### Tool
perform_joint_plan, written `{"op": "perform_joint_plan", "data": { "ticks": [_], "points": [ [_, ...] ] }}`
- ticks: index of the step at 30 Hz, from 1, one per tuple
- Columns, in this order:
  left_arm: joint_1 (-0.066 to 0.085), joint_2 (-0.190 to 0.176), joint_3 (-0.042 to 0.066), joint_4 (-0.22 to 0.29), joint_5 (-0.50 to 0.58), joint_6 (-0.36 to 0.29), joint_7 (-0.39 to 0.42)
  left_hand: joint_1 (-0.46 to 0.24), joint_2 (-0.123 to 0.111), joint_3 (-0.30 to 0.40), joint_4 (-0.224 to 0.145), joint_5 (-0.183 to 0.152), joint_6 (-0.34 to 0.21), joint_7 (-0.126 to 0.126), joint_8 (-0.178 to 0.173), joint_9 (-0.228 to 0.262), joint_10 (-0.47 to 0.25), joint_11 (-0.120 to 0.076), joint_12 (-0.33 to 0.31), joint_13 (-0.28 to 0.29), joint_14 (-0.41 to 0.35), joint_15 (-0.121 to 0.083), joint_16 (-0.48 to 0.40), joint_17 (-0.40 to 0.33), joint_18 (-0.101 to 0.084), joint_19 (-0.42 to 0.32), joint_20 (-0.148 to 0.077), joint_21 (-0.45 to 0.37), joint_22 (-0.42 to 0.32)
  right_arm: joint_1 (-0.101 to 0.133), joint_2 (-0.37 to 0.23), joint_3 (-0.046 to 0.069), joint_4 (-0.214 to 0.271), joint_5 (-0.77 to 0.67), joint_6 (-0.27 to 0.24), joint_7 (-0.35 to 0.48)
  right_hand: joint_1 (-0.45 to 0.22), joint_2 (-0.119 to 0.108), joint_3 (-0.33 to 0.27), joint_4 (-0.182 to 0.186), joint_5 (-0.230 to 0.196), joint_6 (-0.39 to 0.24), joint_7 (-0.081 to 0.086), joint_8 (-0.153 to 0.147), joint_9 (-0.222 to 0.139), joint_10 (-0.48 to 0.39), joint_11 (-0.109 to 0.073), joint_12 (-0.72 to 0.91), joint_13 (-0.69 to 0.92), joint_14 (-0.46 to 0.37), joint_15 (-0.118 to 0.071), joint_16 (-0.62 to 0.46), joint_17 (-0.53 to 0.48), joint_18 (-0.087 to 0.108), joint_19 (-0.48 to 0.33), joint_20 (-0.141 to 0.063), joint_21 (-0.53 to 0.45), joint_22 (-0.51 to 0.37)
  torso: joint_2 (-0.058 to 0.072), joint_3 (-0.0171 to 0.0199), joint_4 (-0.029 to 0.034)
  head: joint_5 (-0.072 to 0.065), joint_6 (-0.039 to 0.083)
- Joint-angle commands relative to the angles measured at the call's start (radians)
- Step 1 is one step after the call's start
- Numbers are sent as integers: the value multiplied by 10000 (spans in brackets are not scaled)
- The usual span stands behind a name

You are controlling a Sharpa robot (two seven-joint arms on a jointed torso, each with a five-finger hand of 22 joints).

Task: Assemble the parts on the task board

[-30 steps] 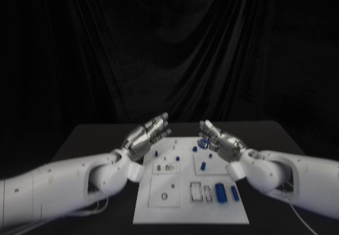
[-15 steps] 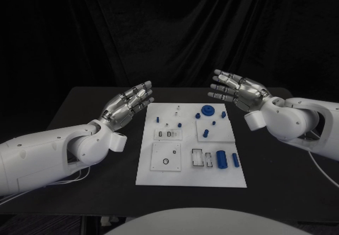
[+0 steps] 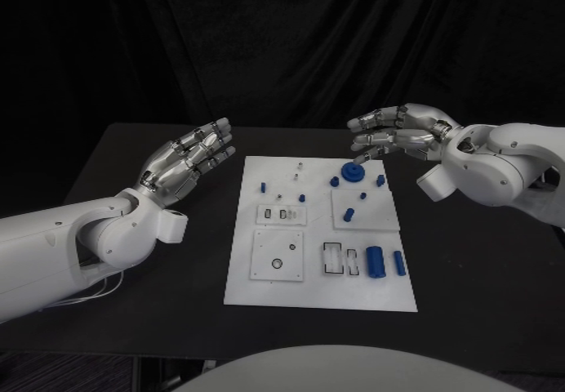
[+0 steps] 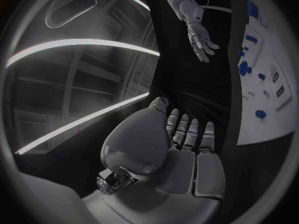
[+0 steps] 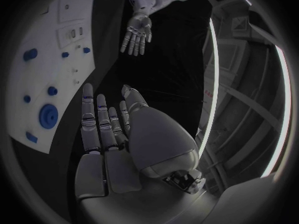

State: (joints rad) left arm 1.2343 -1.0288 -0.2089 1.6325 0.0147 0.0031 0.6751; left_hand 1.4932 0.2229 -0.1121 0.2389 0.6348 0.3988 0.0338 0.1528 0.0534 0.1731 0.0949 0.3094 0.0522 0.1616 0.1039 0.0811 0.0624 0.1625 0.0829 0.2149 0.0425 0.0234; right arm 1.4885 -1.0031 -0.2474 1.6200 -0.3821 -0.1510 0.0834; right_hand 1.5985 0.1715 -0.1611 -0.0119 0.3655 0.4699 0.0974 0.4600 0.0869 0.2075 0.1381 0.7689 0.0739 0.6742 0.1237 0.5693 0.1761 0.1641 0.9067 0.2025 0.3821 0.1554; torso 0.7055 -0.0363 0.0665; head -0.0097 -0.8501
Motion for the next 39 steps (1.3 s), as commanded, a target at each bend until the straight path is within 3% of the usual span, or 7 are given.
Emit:
{"op": "perform_joint_plan", "data": {
  "ticks": [1, 7, 11, 12, 17, 23, 39],
  "points": [
    [101, -72, 14, 164, -59, -51, 1096, 61, 28, 54, -7, 43, 61, 14, 53, 13, 42, 72, 55, 9, 79, 7, 57, 11, 197, 37, 74, 57, 18, 131, 132, 2, -56, -4676, -436, -1829, -105, -269, 226, 24, -422, 214, 26, 4, -37, 405, 134, 56, -42, 1223, -213, 341, 51, 151, 765, -165, 656, 390, 316, -80, 73, -78, 153],
    [186, -203, 27, 343, -59, -33, 1108, 66, 4, 71, -25, 42, 92, 29, 64, 15, 55, 98, 80, 10, 103, 29, 71, 17, 195, 51, 95, 64, 21, 225, 362, 2, -17, -8683, -546, -2770, -516, -734, 620, 362, -574, 697, -280, -255, -113, 1763, -192, -177, -82, 3753, -899, 2278, 1033, 151, 2221, -780, 3395, 2291, 581, -178, 217, -189, 420],
    [219, -237, 32, 359, -59, -4, 1093, 75, 17, 135, -44, 54, 115, 54, 72, 14, 67, 156, 108, 8, 130, 85, 89, 23, 190, 77, 157, 78, 26, 243, 436, 3, 129, -10765, -627, -3275, -701, -1012, 961, 643, -578, 1304, -340, -603, -34, 2502, -321, -510, -57, 4190, -1075, 3504, 1847, -286, 3117, -913, 6624, 6199, 756, -251, 252, -194, 576],
    [226, -250, 33, 360, -59, 4, 1090, 77, 18, 148, -49, 60, 117, 57, 72, 14, 70, 163, 114, 7, 140, 94, 95, 26, 189, 85, 169, 82, 28, 245, 451, 3, 174, -11279, -660, -3387, -720, -1139, 1191, 714, -390, 1545, -393, -744, 34, 2883, -366, -620, -47, 4455, -1145, 4202, 2301, -616, 3918, -963, 8396, 8544, 777, -260, 261, -214, 576],
    [246, -291, 35, 380, -59, 32, 1079, 79, 19, 160, -54, 64, 122, 62, 74, 14, 70, 166, 118, 7, 143, 106, 98, 26, 189, 89, 181, 84, 29, 245, 480, 3, 365, -12949, -749, -3714, -979, -1711, 1926, 991, -243, 1728, -629, -1274, 250, 3375, -455, -1037, 25, 5397, -1216, 6037, 4915, -1022, 4717, -927, 10437, 11480, 947, -340, 358, -387, 706],
    [259, -280, 35, 415, -59, 97, 1056, 84, 16, 184, -67, 68, 108, 69, 67, 10, 62, 170, 112, 3, 156, 128, 106, 29, 187, 104, 211, 92, 32, 214, 491, 2, 486, -13856, -676, -3871, -1246, -1976, 2157, 1185, -379, 1855, -726, -1410, 394, 3714, -482, -1111, 88, 6572, -1280, 7371, 7383, -1157, 5108, -949, 10888, 12250, 1083, -391, 455, -532, 832],
    [260, -153, 34, 341, -59, 255, 1035, 100, 22, 275, -109, 76, -6, 75, 12, -9, 16, 183, 78, -10, 142, 187, 103, 19, 188, 117, 286, 98, 34, -101, 503, 2, 415, -14138, -843, -3579, -1578, -2153, 2282, 1500, -741, 1956, -653, -1553, 533, 4330, -479, -1282, 119, 7112, -1298, 7921, 8521, -1310, 5608, -963, 11258, 12944, 1157, -434, 485, -597, 675]
  ]
}}
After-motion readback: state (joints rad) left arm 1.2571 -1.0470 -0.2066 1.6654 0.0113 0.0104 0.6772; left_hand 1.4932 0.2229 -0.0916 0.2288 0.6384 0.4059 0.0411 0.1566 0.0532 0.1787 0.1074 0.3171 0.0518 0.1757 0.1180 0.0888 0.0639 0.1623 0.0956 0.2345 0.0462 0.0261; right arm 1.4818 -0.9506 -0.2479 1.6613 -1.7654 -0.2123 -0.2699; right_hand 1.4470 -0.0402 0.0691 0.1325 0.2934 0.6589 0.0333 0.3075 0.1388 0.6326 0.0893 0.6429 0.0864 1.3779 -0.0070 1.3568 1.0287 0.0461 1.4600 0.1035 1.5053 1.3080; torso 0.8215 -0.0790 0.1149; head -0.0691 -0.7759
